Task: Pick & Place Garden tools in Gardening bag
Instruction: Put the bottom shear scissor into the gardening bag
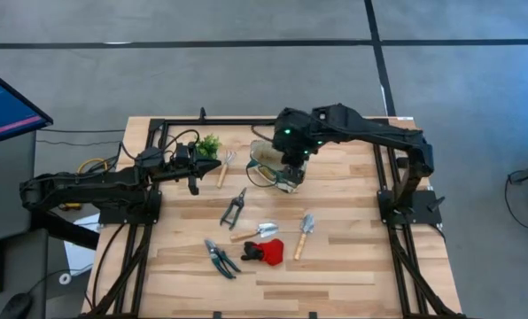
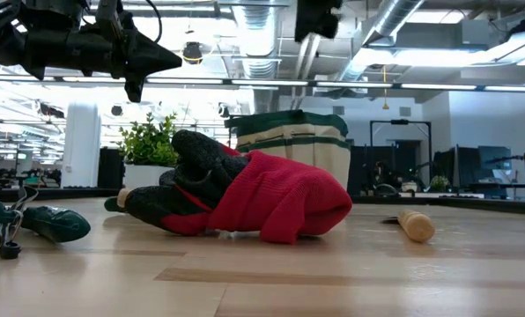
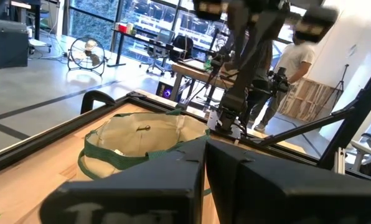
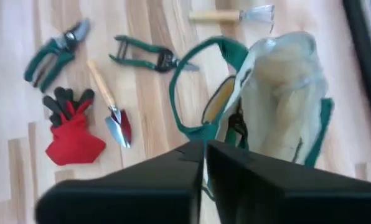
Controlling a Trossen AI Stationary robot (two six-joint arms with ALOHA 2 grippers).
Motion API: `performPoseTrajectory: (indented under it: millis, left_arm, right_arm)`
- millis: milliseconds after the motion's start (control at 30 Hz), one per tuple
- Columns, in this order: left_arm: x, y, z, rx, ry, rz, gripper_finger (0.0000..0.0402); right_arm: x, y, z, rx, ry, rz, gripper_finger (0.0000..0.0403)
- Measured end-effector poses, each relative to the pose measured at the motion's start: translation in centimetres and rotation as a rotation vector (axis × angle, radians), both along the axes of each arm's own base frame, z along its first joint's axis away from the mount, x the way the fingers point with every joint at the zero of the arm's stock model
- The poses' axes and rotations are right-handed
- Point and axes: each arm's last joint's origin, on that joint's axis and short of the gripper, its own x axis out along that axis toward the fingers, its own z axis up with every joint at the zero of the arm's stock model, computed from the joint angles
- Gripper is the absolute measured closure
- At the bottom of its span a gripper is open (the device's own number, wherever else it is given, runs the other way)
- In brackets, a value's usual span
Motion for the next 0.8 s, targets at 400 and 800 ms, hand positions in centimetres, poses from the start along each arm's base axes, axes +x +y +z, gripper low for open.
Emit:
performPoseTrajectory:
  millis: [400, 800]
  left_arm:
    - [0.0, 0.0, 0.0, -0.001, 0.0, -0.003, 0.0399]
    - [0.0, 0.0, 0.0, 0.0, 0.0, -0.002, 0.0399]
  right_arm:
    - [-3.4, 0.9, 2.5, -0.045, -0.315, 0.006, 0.037]
    - [-7.1, 2.0, -1.2, 0.024, -0.385, -0.058, 0.0398]
